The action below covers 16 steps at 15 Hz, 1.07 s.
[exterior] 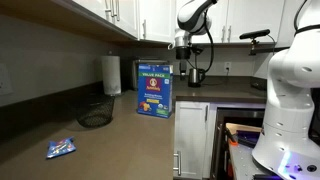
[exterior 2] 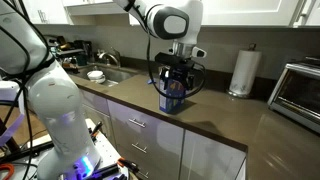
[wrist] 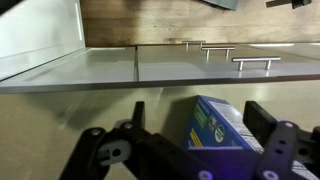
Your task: Put the blue sachet in the box
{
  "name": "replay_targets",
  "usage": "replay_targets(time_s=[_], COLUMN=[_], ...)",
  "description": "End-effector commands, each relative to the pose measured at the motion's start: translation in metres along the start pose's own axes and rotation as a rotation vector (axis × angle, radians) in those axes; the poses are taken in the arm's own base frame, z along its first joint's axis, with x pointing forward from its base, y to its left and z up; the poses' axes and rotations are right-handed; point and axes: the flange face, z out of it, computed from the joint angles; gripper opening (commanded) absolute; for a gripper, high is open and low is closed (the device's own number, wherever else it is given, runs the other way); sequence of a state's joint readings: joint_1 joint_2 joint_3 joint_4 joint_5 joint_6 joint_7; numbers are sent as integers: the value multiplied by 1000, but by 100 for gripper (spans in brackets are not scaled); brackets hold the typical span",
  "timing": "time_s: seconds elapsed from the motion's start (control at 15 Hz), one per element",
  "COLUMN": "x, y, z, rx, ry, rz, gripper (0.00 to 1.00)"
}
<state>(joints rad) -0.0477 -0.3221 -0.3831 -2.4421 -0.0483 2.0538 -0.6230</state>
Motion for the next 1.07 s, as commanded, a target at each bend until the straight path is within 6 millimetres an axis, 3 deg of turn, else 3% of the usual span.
replay_targets(time_s=[0.0,0.53,1.0], x=[0,-3,-25], y=[0,-51,-113], z=[0,30,47], rx=[0,22,36], ry=[-1,-51,-58], rz=[0,7,6], gripper=[100,100,100])
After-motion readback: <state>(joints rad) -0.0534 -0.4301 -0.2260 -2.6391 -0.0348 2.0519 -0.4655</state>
